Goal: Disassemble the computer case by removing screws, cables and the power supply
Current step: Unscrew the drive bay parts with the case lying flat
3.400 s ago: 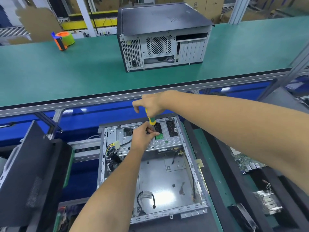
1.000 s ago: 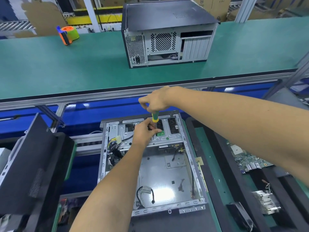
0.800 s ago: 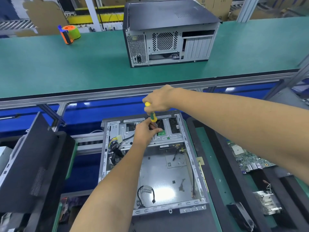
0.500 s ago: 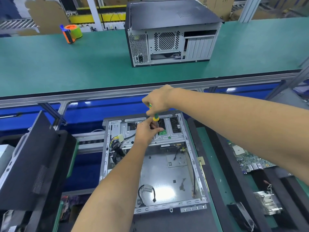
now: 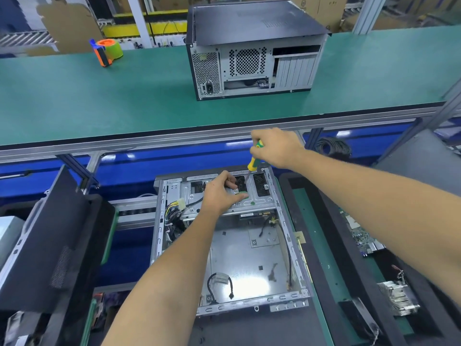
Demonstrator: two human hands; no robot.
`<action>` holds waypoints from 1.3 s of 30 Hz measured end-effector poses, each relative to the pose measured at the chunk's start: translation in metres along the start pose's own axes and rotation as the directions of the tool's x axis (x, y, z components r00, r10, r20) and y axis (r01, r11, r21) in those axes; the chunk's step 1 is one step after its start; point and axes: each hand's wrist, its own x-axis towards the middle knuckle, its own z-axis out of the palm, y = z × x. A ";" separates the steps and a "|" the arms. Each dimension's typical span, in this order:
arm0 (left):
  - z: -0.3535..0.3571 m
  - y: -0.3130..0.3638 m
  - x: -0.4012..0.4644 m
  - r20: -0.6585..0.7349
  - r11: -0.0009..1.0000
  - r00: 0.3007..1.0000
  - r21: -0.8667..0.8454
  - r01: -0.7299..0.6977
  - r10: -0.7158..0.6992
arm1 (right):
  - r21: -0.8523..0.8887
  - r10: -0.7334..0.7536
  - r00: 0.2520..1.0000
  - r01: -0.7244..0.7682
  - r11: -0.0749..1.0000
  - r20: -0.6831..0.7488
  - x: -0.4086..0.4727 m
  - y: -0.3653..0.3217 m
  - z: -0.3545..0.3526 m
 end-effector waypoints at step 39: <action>-0.034 0.039 0.053 0.638 0.561 0.764 0.600 -0.570 0.093 | 0.751 0.760 0.604 -0.379 0.540 -0.241 -0.084 0.023 0.154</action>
